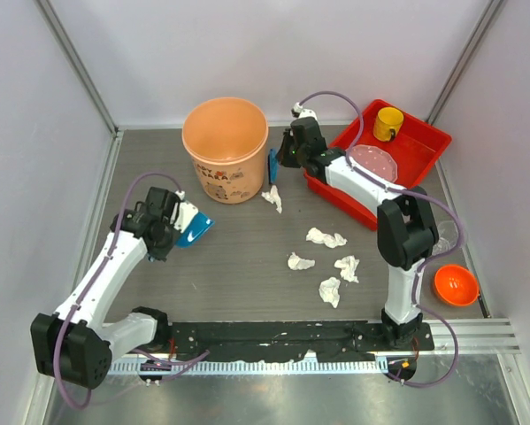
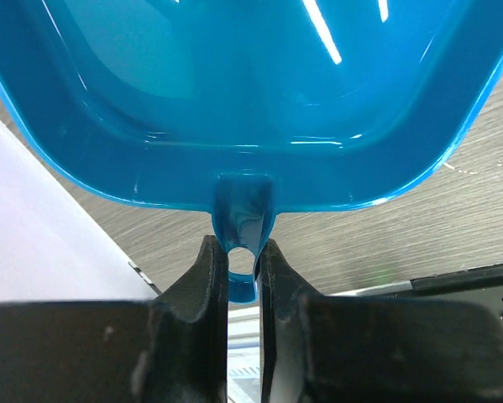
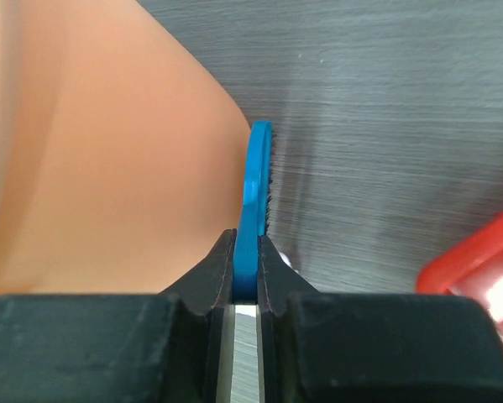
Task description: Sweep away the paper scraps from the table
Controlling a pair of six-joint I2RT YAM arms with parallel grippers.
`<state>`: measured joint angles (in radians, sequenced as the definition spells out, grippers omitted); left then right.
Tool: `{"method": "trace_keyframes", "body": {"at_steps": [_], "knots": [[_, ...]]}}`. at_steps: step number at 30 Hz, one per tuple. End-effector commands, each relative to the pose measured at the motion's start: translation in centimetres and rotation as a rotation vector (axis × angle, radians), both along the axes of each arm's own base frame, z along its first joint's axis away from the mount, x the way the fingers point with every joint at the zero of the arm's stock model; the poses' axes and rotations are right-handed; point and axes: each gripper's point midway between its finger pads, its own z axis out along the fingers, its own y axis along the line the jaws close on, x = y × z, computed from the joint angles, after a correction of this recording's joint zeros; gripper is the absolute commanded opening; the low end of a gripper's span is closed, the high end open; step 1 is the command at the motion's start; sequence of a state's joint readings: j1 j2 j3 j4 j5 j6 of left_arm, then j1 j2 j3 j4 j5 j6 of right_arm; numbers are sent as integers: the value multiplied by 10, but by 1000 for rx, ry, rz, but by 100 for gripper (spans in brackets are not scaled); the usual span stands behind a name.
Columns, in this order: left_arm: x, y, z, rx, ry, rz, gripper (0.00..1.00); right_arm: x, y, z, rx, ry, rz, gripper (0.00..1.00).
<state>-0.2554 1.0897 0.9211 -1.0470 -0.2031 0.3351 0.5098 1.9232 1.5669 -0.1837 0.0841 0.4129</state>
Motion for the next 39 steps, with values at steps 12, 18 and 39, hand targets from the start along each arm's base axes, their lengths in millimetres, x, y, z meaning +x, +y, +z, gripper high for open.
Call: {"method": "trace_keyframes", "body": {"at_steps": [12, 18, 39], "knots": [[-19, -11, -43, -55, 138, -131, 0, -104, -6, -70, 8, 240, 86, 1], [-10, -17, -44, -71, 142, -141, 0, -188, -20, -73, -8, 280, 137, 1], [-36, -63, -62, -150, 299, -423, 0, -242, -120, 32, -329, 110, 14, 1]]}}
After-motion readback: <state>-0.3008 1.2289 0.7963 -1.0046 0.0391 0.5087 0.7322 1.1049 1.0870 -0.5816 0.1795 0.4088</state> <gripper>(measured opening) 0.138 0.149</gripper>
